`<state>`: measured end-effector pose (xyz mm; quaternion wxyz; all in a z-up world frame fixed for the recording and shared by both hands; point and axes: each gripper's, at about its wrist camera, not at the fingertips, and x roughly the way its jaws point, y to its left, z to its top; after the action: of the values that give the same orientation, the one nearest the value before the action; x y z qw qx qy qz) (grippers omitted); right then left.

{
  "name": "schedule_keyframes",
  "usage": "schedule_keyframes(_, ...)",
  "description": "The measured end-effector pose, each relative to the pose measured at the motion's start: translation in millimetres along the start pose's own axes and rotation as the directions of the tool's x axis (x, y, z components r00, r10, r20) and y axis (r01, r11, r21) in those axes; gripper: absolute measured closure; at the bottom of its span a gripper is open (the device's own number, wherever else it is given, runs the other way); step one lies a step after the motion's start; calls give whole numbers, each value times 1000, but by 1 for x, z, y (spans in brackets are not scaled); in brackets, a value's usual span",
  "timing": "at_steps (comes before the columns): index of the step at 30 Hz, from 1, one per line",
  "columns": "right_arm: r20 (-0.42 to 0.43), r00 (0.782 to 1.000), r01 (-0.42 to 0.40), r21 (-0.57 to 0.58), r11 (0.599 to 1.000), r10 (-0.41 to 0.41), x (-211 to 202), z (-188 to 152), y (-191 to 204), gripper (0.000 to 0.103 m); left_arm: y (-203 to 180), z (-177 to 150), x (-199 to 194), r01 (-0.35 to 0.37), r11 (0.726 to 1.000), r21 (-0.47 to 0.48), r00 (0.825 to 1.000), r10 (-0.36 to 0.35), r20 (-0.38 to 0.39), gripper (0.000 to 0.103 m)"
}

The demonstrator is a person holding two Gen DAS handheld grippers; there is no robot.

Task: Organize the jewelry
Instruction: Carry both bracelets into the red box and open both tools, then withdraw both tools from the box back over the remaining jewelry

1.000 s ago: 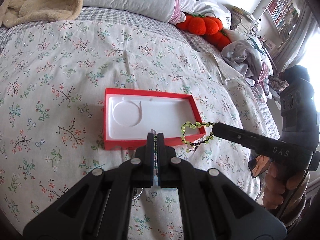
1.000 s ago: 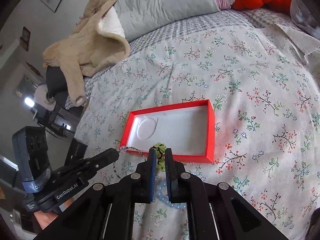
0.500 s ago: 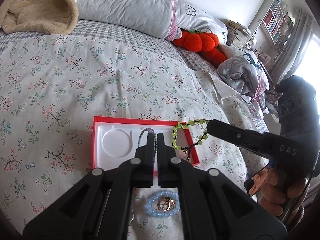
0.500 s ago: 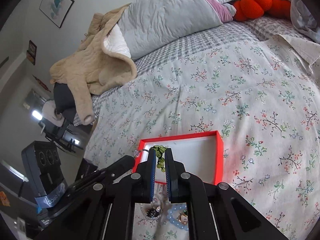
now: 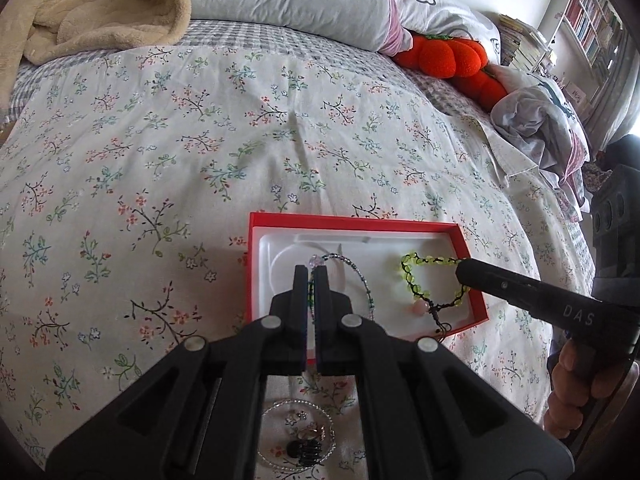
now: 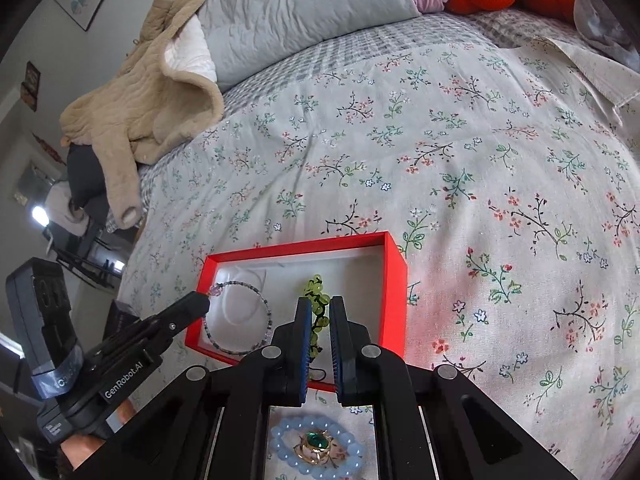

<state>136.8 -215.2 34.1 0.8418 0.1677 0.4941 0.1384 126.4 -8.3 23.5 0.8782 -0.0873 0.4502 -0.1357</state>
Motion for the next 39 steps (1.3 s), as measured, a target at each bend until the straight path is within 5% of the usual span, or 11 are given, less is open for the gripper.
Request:
schedule_keyframes(9, 19, 998, 52, -3, 999, -52, -7, -1, -2, 91, -1, 1, -2, -30, 999, 13, 1000, 30, 10, 96)
schedule_keyframes(12, -3, 998, 69, 33, 997, -69, -8, 0, -9, 89, -2, 1, -3, -51, 999, 9, 999, 50, 10, 66)
schedule_keyframes(20, 26, 997, 78, 11, 997, -78, -35, -6, -7, 87, -4, -6, -20, -83, 996, 9, 996, 83, 18, 37)
schedule_keyframes(23, 22, 996, 81, 0, 997, -81, -40, -14, -6, 75, -4, -14, -23, -90, 996, 3, 996, 90, -2, 28)
schedule_keyframes(25, 13, 997, 77, -5, 997, -77, -42, -21, -7, 42, -3, -21, -25, -109, 994, 8, 994, 109, -7, 26)
schedule_keyframes(26, 16, 997, 80, -9, 997, -80, -44, -25, -7, 37, -3, -25, -26, -125, 992, 11, 992, 125, -10, 25)
schedule_keyframes(39, -4, 985, 173, -86, 981, -174, -49, -67, -16, 31, 6, -69, -26, -159, 985, 68, 981, 165, -100, 20)
